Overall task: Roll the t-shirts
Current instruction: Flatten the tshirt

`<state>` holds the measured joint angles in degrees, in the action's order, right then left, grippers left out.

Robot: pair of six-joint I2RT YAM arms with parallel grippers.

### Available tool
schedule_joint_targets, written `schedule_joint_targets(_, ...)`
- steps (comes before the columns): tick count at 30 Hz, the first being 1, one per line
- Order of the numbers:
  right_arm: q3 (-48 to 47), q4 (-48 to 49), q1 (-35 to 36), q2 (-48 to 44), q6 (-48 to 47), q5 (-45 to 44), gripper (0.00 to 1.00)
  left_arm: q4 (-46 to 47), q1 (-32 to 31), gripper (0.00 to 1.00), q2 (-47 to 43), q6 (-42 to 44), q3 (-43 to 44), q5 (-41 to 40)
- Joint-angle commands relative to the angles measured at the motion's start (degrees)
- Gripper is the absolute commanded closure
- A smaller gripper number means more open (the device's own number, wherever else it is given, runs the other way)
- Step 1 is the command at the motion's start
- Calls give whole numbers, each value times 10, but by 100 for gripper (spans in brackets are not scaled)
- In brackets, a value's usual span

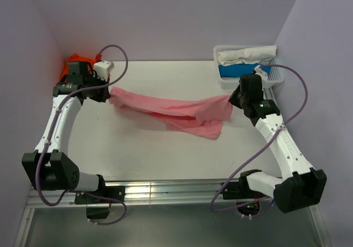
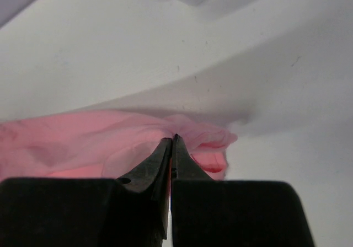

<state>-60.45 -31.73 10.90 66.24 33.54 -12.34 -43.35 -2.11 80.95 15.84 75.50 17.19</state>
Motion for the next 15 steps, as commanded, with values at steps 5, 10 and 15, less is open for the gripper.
schedule_joint_targets(5,-91,-48,4,-109,-12,3,100,-60,77,100,-89,24,90,59)
schedule_joint_targets(10,-157,-80,5,-164,-7,29,100,-53,103,100,-142,11,119,66)
schedule_joint_targets(15,-221,-96,4,-204,0,52,100,-52,113,100,-184,1,150,80)
